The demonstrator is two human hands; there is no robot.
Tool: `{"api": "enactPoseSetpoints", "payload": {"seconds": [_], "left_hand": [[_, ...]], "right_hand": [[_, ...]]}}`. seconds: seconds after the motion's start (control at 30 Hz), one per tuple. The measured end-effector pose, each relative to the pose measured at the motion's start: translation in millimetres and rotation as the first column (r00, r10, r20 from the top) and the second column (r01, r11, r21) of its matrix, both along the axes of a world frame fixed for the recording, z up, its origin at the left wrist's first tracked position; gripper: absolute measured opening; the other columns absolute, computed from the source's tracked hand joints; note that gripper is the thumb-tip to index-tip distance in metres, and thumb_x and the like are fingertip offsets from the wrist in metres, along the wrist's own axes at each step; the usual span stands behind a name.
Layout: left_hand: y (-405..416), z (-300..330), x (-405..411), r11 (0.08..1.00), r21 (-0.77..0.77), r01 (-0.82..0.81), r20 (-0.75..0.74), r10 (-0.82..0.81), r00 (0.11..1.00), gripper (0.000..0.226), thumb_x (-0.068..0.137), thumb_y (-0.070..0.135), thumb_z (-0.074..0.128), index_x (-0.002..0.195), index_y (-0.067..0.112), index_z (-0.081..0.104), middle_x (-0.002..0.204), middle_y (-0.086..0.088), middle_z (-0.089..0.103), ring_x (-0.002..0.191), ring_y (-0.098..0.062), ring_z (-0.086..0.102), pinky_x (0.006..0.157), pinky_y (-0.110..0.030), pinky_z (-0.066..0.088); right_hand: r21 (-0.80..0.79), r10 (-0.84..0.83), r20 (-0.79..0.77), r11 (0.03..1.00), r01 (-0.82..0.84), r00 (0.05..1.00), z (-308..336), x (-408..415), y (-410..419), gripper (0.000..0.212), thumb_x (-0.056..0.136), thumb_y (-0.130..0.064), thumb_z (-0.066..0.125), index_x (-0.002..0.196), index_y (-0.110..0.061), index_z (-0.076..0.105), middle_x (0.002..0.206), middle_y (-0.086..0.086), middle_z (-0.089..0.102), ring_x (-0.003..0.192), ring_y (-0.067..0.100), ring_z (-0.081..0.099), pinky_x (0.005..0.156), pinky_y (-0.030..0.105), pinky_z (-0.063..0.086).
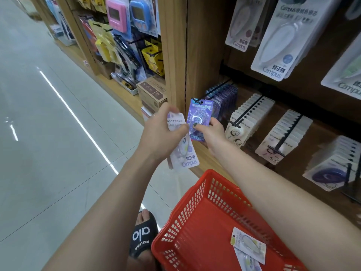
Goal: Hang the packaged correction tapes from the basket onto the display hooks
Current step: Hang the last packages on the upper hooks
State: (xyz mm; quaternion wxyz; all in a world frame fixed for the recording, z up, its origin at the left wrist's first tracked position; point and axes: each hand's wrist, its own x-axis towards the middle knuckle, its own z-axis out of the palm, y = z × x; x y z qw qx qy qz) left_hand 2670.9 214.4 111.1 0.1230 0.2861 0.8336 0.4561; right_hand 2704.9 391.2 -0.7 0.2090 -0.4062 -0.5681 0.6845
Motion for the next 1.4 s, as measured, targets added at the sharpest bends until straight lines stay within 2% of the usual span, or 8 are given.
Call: {"api": "enactPoseSetpoints", "payload": {"seconds": [0.23, 0.53, 0.7, 0.83, 0.97, 1.13, 1.27, 1.4], "left_hand": [[4, -2, -5, 0.996, 0.061, -0.072, 0.097, 0.066, 0.993, 0.042, 0.092, 0.037, 0.077, 0.117, 0.023, 0.046, 0.106, 0.007, 0.071, 0.081, -0.003, 0.073, 0.05, -0.01, 0.05], [6, 2, -3, 0.983, 0.184, -0.02, 0.105, 0.001, 0.994, 0.054, 0.086, 0.031, 0.085, 0.124, 0.031, 0.046, 0.105, 0.018, 0.067, 0.091, 0.006, 0.069, 0.067, -0.016, 0.059], [4, 4, 0, 0.978, 0.209, 0.027, 0.119, -0.052, 0.992, 0.063, 0.082, 0.031, 0.088, 0.125, 0.033, 0.041, 0.111, 0.018, 0.068, 0.099, -0.001, 0.07, 0.074, -0.022, 0.059], [1, 5, 2, 0.973, 0.22, 0.063, 0.113, -0.09, 0.99, 0.07, 0.076, 0.03, 0.089, 0.124, 0.036, 0.039, 0.11, 0.017, 0.069, 0.098, -0.003, 0.072, 0.076, -0.026, 0.062], [3, 6, 9, 0.961, 0.257, 0.103, 0.151, -0.145, 0.978, 0.078, 0.077, 0.022, 0.092, 0.129, 0.037, 0.036, 0.11, 0.018, 0.066, 0.099, -0.002, 0.071, 0.076, -0.024, 0.062], [9, 9, 34, 0.94, 0.318, 0.127, 0.227, -0.205, 0.952, 0.084, 0.066, 0.035, 0.093, 0.128, 0.037, 0.036, 0.113, 0.012, 0.072, 0.098, 0.0, 0.073, 0.068, -0.016, 0.058], [19, 11, 62, 0.932, 0.347, 0.102, 0.325, -0.221, 0.919, 0.085, 0.058, 0.061, 0.09, 0.125, 0.03, 0.048, 0.115, 0.012, 0.076, 0.105, -0.008, 0.074, 0.077, -0.03, 0.059], [27, 0, 101, 0.923, 0.345, 0.172, 0.356, -0.298, 0.886, 0.063, 0.073, 0.062, 0.082, 0.12, 0.027, 0.06, 0.112, 0.01, 0.076, 0.105, -0.013, 0.075, 0.081, -0.035, 0.062]], "right_hand": [[0.028, -0.054, 0.038, 0.998, 0.053, 0.998, -14, -13, -3, 0.026, 0.089, -0.008, 0.075, 0.113, -0.016, 0.066, 0.114, 0.007, 0.074, 0.106, 0.028, 0.072, 0.098, 0.052, 0.058], [-0.115, -0.187, 0.179, 0.971, 0.209, 0.966, -4, -29, 36, 0.045, 0.09, -0.025, 0.079, 0.128, -0.009, 0.059, 0.123, 0.01, 0.066, 0.094, 0.027, 0.07, 0.081, 0.036, 0.061], [-0.16, -0.061, 0.241, 0.982, 0.102, 0.968, -4, 0, 20, 0.056, 0.093, -0.025, 0.077, 0.138, -0.002, 0.055, 0.135, 0.013, 0.063, 0.121, 0.033, 0.064, 0.107, 0.046, 0.053], [-0.324, 0.112, -0.036, 0.939, -0.118, 0.993, 17, 46, -22, 0.037, 0.105, -0.031, 0.06, 0.123, 0.002, 0.061, 0.123, 0.028, 0.069, 0.103, 0.033, 0.074, 0.091, 0.043, 0.061], [-0.301, 0.264, -0.339, 0.879, -0.37, 0.903, 50, 98, -52, 0.043, 0.095, -0.043, 0.067, 0.126, -0.013, 0.069, 0.121, 0.015, 0.075, 0.108, 0.029, 0.074, 0.086, 0.036, 0.061], [-0.066, 0.296, -0.319, 0.941, -0.333, 0.9, 77, 138, -67, 0.054, 0.073, -0.027, 0.083, 0.122, -0.013, 0.065, 0.12, 0.013, 0.075, 0.105, 0.028, 0.074, 0.089, 0.042, 0.059], [-0.105, 0.204, -0.336, 0.962, -0.252, 0.919, 91, 171, -67, 0.037, 0.094, -0.002, 0.07, 0.13, -0.002, 0.061, 0.124, 0.022, 0.072, 0.105, 0.035, 0.071, 0.089, 0.045, 0.059], [-0.1, 0.121, -0.302, 0.983, -0.157, 0.946, 101, 208, -64, 0.027, 0.097, 0.002, 0.064, 0.124, -0.004, 0.065, 0.114, 0.02, 0.076, 0.1, 0.033, 0.075, 0.081, 0.04, 0.064]]}}
